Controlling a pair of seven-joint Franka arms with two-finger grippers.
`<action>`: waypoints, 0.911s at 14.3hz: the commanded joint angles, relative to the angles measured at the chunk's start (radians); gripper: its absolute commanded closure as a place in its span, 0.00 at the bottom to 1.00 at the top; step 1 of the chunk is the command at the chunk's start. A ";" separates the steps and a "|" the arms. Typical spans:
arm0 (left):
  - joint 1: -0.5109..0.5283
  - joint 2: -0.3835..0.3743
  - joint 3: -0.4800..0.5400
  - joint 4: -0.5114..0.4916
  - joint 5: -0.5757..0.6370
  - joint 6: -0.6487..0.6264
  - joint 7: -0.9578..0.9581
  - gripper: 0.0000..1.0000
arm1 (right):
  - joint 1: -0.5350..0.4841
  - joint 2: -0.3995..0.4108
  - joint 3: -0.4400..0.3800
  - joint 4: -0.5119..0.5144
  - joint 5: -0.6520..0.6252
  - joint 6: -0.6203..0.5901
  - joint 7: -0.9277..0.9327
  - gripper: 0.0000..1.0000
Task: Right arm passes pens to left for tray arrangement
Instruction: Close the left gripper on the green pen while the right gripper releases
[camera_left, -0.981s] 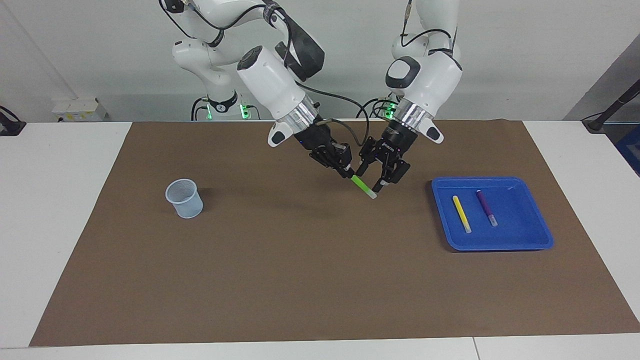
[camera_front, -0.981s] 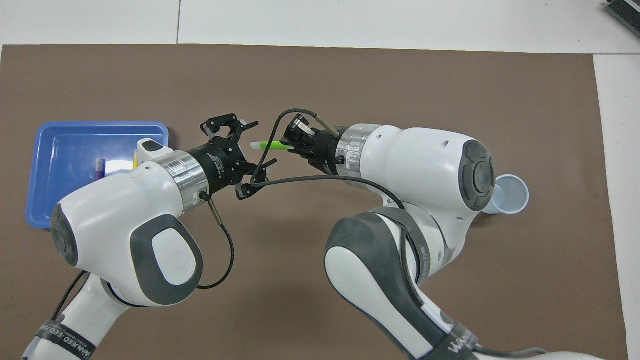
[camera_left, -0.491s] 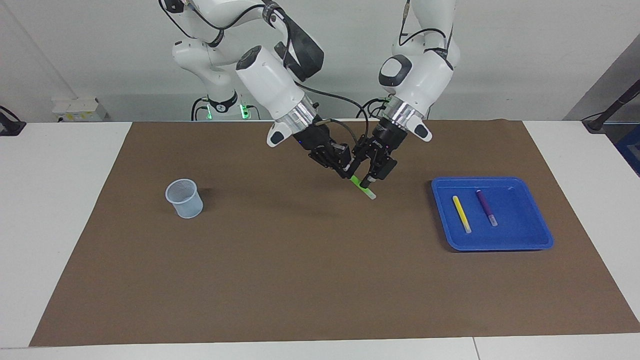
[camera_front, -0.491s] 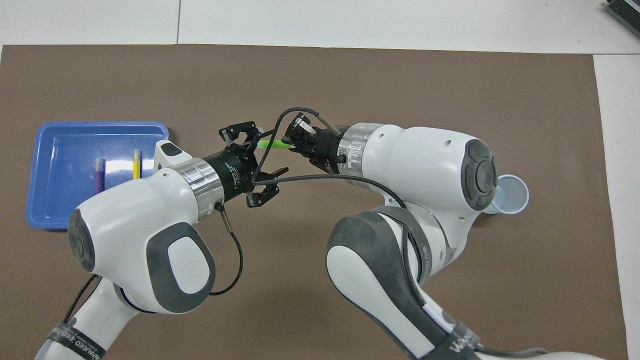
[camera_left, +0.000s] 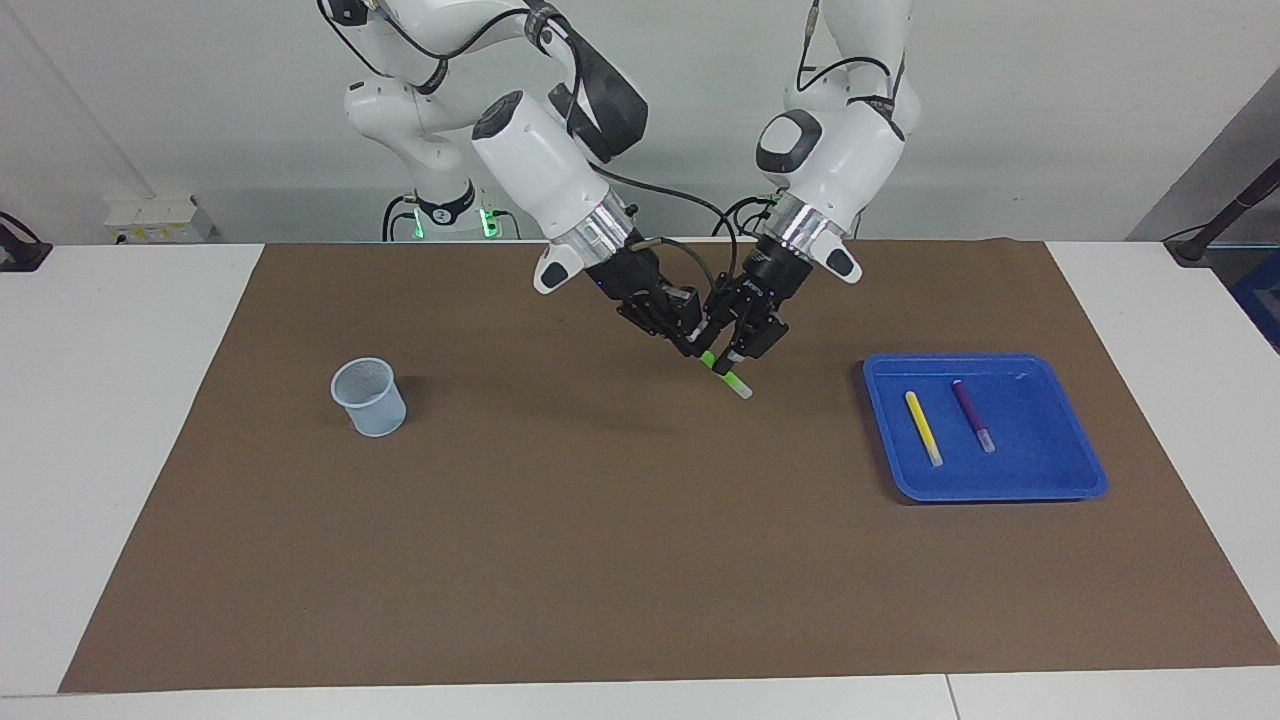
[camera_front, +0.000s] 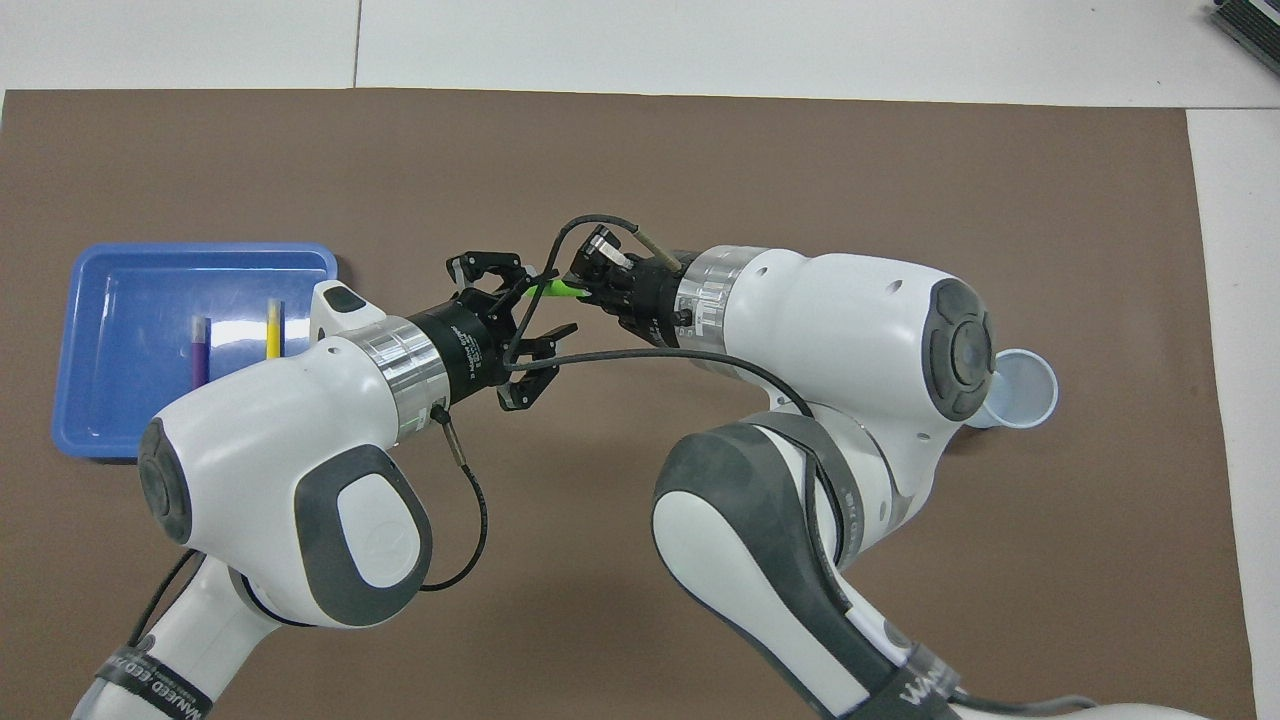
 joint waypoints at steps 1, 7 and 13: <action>-0.020 -0.013 0.013 -0.019 -0.035 0.017 0.021 0.57 | -0.005 -0.012 0.003 -0.003 0.027 -0.001 0.010 1.00; -0.032 -0.007 0.013 -0.017 -0.034 0.020 0.023 1.00 | -0.005 -0.011 0.003 -0.001 0.027 -0.001 0.009 1.00; -0.045 -0.009 0.013 -0.016 -0.034 0.018 0.023 1.00 | -0.017 -0.012 0.003 -0.001 0.027 -0.003 0.006 1.00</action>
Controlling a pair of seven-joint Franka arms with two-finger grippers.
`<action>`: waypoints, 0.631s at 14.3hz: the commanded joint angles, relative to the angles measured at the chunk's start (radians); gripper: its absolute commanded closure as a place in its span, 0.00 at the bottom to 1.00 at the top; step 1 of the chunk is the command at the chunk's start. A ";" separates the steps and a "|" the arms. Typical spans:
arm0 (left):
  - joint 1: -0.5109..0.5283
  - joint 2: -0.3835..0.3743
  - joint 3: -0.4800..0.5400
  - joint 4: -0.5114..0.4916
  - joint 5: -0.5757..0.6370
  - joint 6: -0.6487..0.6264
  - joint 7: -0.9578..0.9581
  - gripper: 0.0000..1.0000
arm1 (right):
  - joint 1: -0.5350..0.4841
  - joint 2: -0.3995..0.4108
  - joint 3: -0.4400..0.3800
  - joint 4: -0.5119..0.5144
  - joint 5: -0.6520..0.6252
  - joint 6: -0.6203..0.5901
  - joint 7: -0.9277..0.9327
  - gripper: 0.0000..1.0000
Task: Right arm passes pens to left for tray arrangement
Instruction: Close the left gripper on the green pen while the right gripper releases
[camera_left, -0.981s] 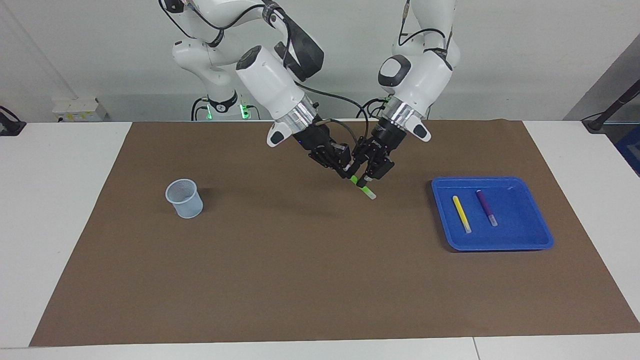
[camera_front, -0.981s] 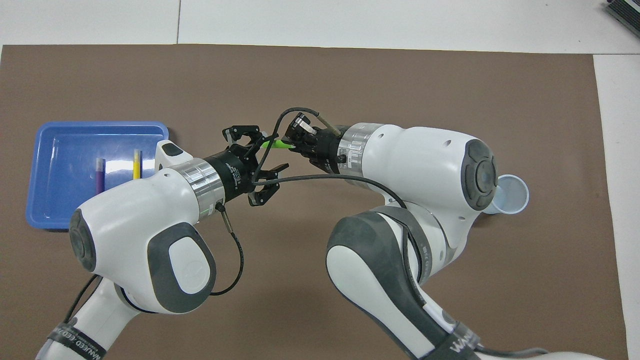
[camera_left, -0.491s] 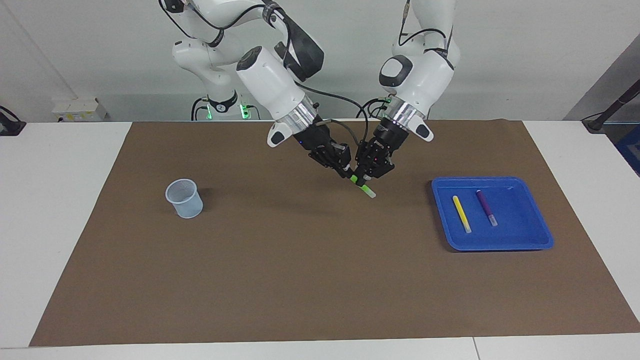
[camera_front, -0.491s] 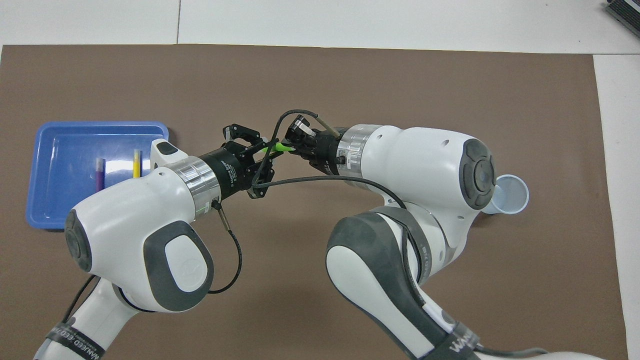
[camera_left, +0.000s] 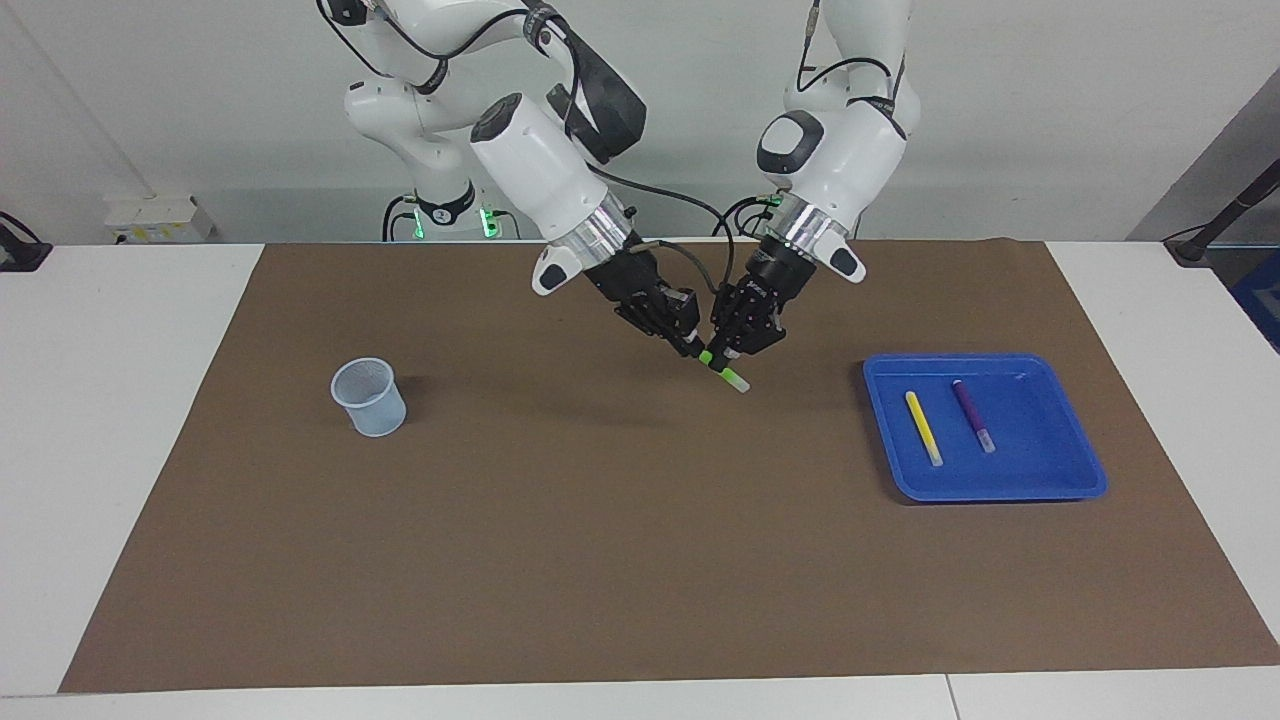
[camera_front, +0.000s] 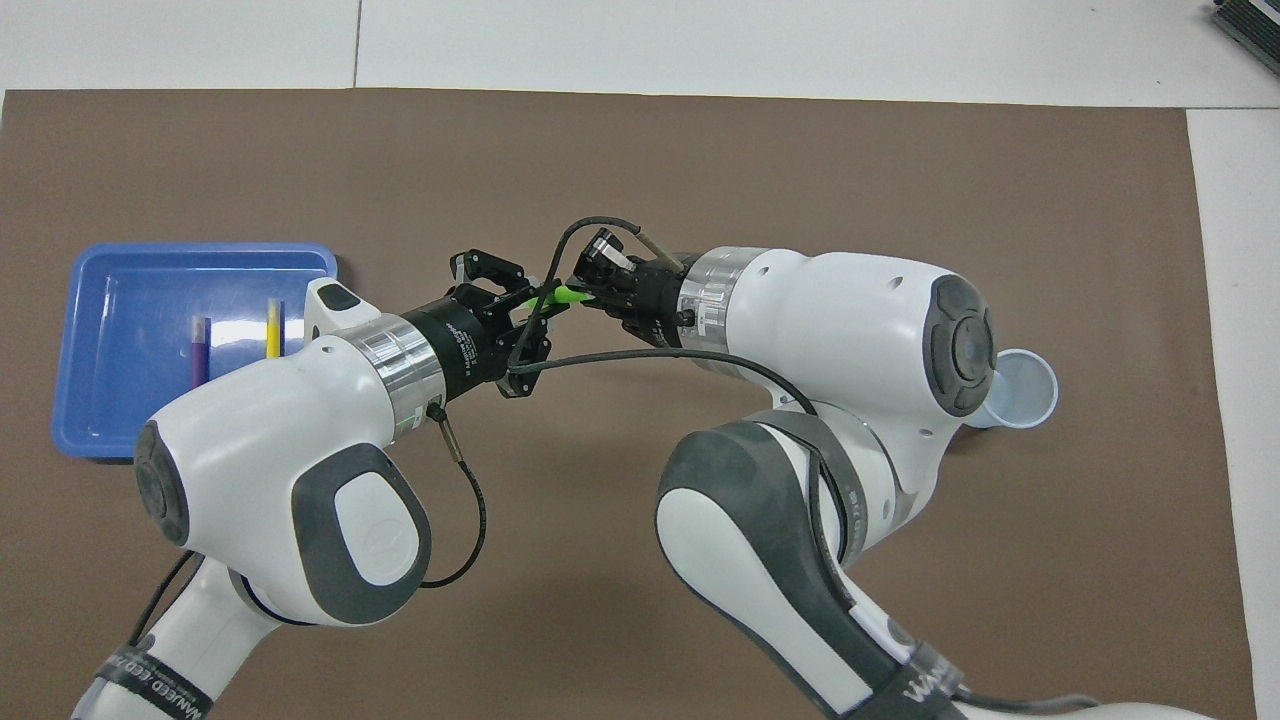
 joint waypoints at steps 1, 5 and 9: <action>-0.040 -0.010 0.007 -0.016 -0.030 -0.001 0.006 1.00 | -0.019 -0.013 0.006 0.002 0.027 0.015 0.010 0.38; -0.036 -0.010 0.007 -0.011 -0.030 -0.010 0.021 1.00 | -0.057 -0.042 -0.002 0.005 0.010 -0.020 -0.003 0.00; -0.025 -0.013 0.008 -0.011 -0.030 -0.033 0.095 1.00 | -0.144 -0.086 -0.005 0.007 -0.028 -0.205 -0.164 0.00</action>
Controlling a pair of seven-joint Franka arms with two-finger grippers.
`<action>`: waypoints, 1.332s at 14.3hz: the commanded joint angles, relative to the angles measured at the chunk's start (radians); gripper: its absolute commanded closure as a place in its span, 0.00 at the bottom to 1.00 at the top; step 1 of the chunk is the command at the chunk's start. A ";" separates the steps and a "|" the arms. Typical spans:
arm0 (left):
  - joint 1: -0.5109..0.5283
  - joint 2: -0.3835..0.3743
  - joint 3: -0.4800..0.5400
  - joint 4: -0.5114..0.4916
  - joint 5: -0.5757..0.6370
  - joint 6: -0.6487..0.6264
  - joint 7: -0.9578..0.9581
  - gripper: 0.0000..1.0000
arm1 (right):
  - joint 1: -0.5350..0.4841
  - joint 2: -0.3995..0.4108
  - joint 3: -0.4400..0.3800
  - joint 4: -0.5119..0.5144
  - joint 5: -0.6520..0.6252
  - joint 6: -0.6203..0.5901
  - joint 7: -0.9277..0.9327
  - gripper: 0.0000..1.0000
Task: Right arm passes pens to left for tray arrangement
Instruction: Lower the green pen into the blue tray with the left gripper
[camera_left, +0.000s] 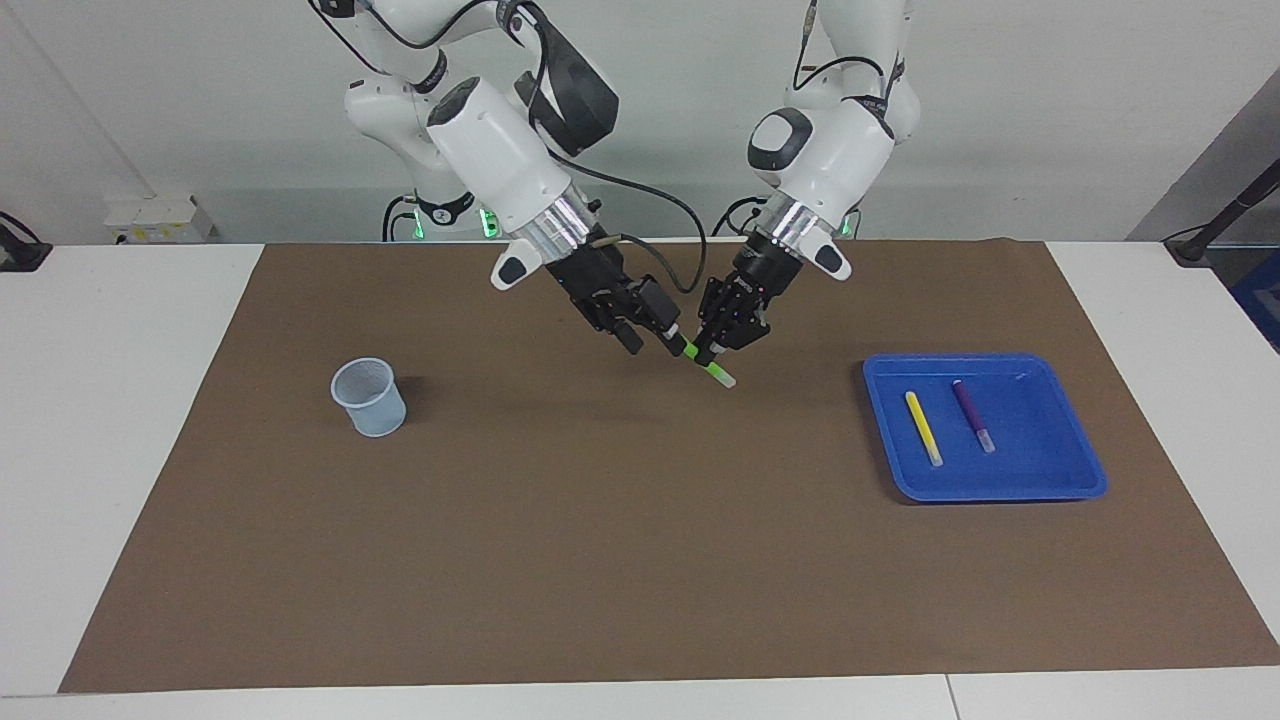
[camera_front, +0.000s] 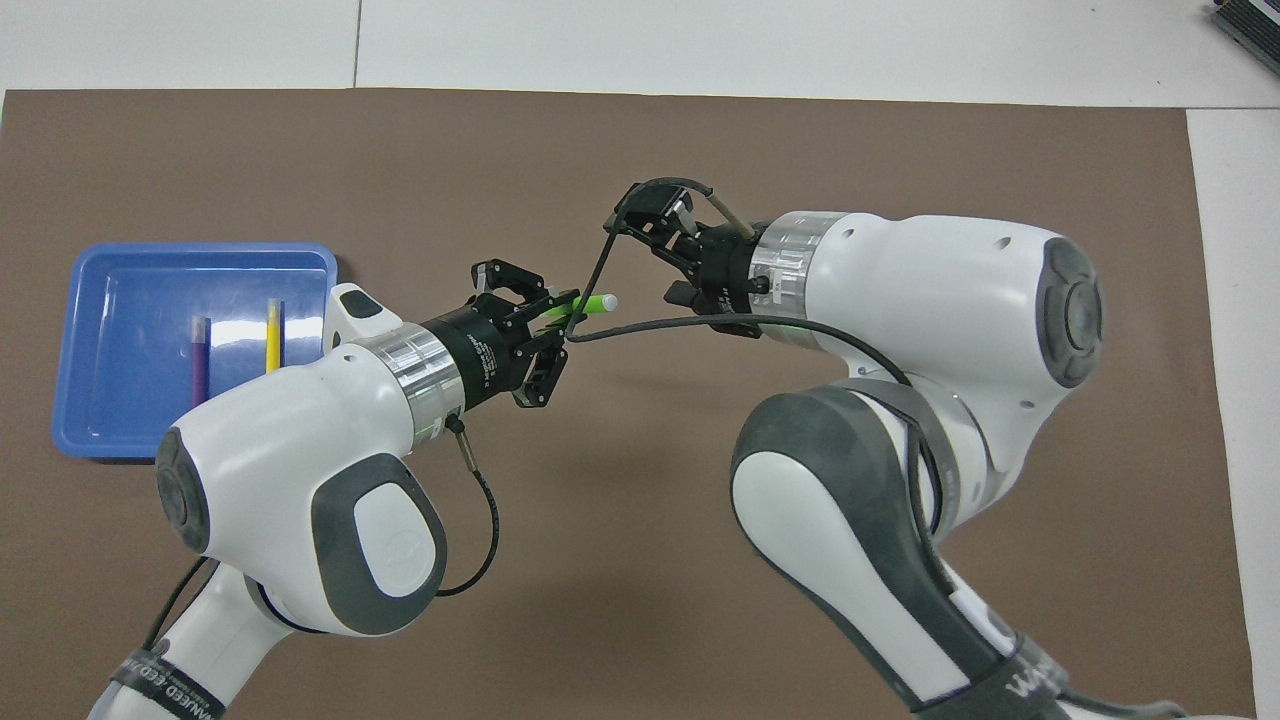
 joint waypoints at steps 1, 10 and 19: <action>0.000 -0.017 0.014 -0.011 -0.027 -0.051 0.098 1.00 | -0.079 -0.046 0.004 -0.007 -0.056 -0.164 -0.136 0.00; 0.280 -0.040 0.019 0.047 0.163 -0.505 0.534 1.00 | -0.260 -0.148 0.004 -0.007 -0.424 -0.682 -0.487 0.00; 0.558 -0.028 0.022 0.154 0.492 -0.804 1.106 1.00 | -0.391 -0.242 -0.001 0.002 -0.492 -0.856 -0.788 0.00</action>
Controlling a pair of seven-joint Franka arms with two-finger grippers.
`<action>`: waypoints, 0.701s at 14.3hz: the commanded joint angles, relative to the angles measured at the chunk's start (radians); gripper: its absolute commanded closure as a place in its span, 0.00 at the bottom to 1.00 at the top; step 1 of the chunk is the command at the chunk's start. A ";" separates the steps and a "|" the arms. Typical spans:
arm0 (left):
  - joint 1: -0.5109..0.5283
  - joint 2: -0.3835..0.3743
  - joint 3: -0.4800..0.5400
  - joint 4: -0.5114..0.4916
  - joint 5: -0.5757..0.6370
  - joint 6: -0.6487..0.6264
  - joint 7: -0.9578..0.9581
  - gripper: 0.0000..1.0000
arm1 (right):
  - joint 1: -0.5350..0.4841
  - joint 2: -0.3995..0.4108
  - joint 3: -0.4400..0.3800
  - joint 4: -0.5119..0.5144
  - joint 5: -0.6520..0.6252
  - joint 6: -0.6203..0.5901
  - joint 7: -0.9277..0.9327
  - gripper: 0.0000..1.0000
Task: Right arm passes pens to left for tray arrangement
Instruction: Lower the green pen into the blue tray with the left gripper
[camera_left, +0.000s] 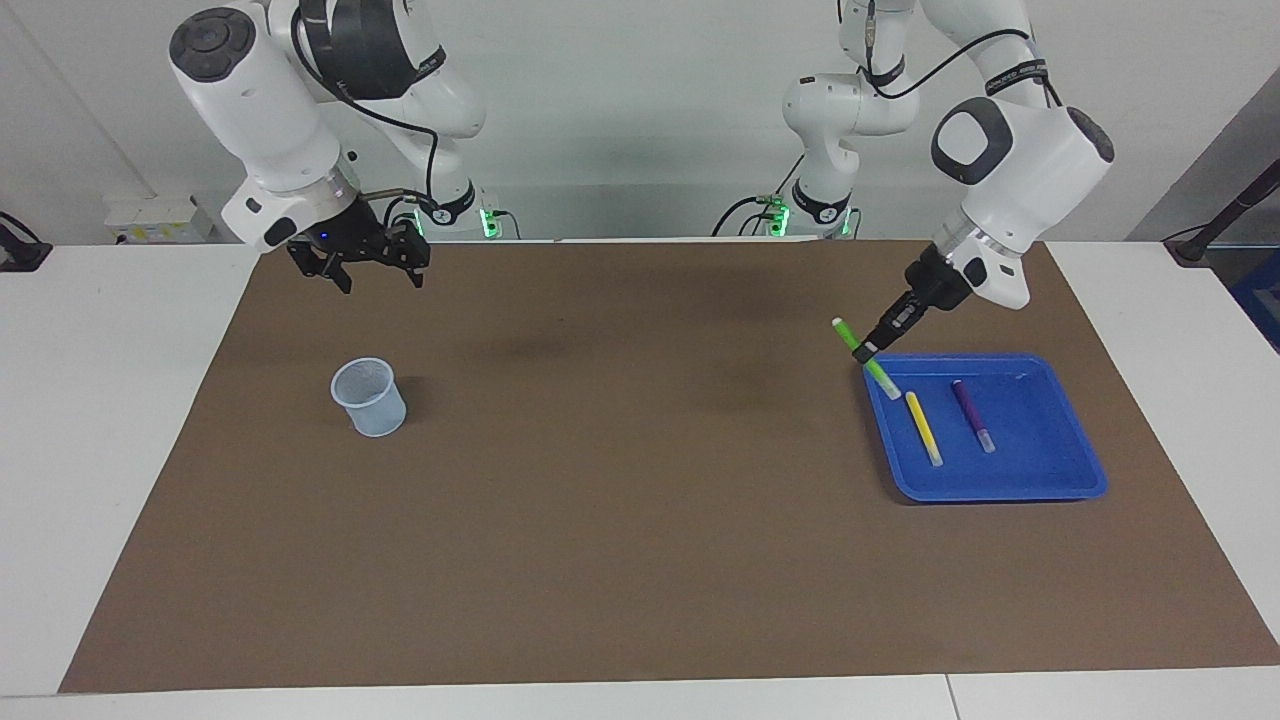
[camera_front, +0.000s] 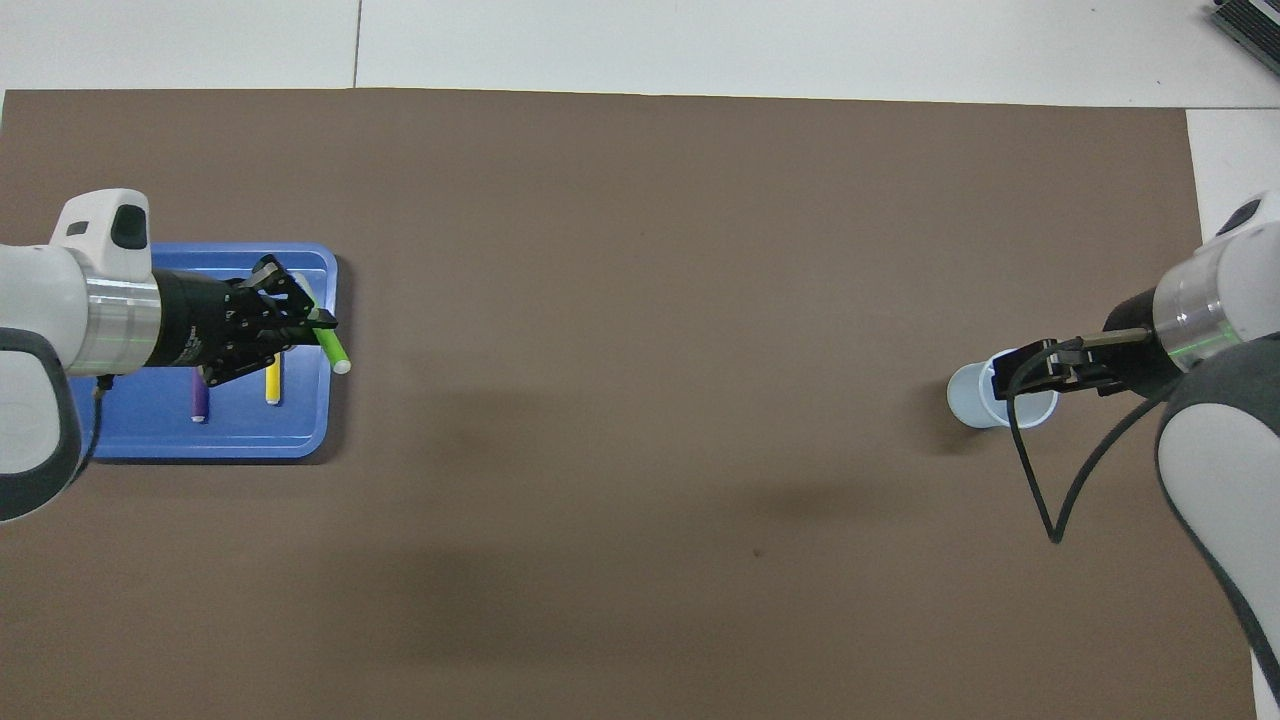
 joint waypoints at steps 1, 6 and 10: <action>0.085 0.001 -0.007 0.034 0.101 -0.086 0.196 1.00 | 0.041 -0.013 -0.004 -0.004 -0.043 0.000 -0.014 0.00; 0.161 0.009 -0.007 0.035 0.271 -0.102 0.495 1.00 | 0.185 -0.007 -0.197 -0.012 -0.088 0.061 0.006 0.00; 0.232 0.052 -0.007 0.034 0.329 -0.079 0.688 1.00 | 0.217 0.020 -0.212 0.039 -0.077 0.035 0.007 0.00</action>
